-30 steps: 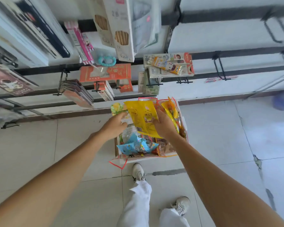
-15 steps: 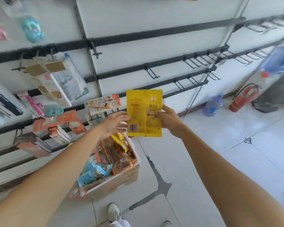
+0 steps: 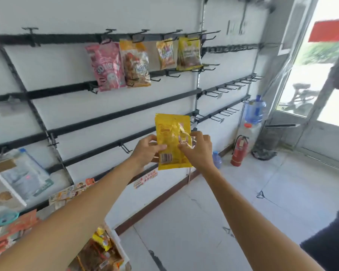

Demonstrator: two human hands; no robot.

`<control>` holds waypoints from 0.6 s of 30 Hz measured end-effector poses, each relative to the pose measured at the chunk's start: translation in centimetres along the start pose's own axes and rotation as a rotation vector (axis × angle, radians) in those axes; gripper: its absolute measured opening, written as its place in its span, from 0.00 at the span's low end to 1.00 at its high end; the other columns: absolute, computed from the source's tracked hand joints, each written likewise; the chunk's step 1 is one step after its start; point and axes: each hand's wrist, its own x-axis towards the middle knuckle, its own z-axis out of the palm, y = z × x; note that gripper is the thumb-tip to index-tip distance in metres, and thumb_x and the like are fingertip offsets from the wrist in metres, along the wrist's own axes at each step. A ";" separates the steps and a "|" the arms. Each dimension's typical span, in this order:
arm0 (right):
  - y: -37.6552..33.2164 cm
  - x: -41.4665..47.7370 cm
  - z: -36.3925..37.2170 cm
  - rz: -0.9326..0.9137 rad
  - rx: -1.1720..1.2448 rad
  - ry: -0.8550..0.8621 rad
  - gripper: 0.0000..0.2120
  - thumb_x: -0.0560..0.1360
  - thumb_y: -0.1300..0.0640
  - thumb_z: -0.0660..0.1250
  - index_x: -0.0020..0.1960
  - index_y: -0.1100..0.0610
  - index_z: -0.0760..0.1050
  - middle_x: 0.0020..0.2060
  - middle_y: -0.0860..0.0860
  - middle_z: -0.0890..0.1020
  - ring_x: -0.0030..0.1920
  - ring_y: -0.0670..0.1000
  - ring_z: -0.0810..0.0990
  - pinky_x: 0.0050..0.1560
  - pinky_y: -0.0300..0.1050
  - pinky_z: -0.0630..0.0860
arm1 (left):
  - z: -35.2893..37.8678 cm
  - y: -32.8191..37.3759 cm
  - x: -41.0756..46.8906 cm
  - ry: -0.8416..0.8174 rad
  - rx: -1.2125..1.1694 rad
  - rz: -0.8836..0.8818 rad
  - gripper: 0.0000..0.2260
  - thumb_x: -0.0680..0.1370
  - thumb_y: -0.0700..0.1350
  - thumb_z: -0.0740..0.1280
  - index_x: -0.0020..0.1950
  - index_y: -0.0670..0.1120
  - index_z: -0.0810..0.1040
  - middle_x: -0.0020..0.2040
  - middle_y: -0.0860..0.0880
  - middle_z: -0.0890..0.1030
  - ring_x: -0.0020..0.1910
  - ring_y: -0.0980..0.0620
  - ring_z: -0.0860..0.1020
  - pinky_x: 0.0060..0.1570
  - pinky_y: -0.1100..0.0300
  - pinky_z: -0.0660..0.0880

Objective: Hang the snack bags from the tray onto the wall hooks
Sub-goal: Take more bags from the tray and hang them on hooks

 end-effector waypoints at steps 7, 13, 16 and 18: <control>-1.4 2.6 -4.4 -0.157 -0.007 -0.037 0.38 0.65 0.36 0.75 0.69 0.51 0.69 0.61 0.53 0.72 0.64 0.54 0.72 0.64 0.53 0.73 | 6.7 7.1 3.0 0.087 0.081 0.225 0.07 0.76 0.42 0.72 0.44 0.45 0.74 0.46 0.43 0.83 0.44 0.44 0.84 0.42 0.47 0.82; -1.9 7.4 -6.0 -0.216 0.110 0.030 0.12 0.73 0.57 0.68 0.56 0.53 0.75 0.52 0.53 0.77 0.50 0.42 0.73 0.49 0.38 0.71 | 9.6 10.4 6.0 -0.002 0.103 0.399 0.06 0.75 0.46 0.73 0.49 0.46 0.80 0.48 0.50 0.84 0.49 0.51 0.83 0.49 0.57 0.79; -1.0 10.3 -6.9 -0.144 0.226 0.127 0.04 0.74 0.63 0.66 0.43 0.56 0.77 0.40 0.56 0.81 0.44 0.50 0.78 0.42 0.42 0.73 | 9.3 11.4 8.8 -0.090 0.099 0.379 0.09 0.80 0.49 0.66 0.56 0.47 0.81 0.53 0.51 0.84 0.54 0.53 0.81 0.57 0.57 0.75; -0.5 12.1 -7.5 -0.077 0.369 0.096 0.04 0.73 0.64 0.67 0.43 0.57 0.80 0.37 0.56 0.85 0.42 0.57 0.83 0.43 0.48 0.80 | 8.9 11.5 10.8 -0.080 0.170 0.390 0.10 0.81 0.49 0.64 0.60 0.48 0.79 0.56 0.52 0.82 0.55 0.55 0.79 0.52 0.62 0.71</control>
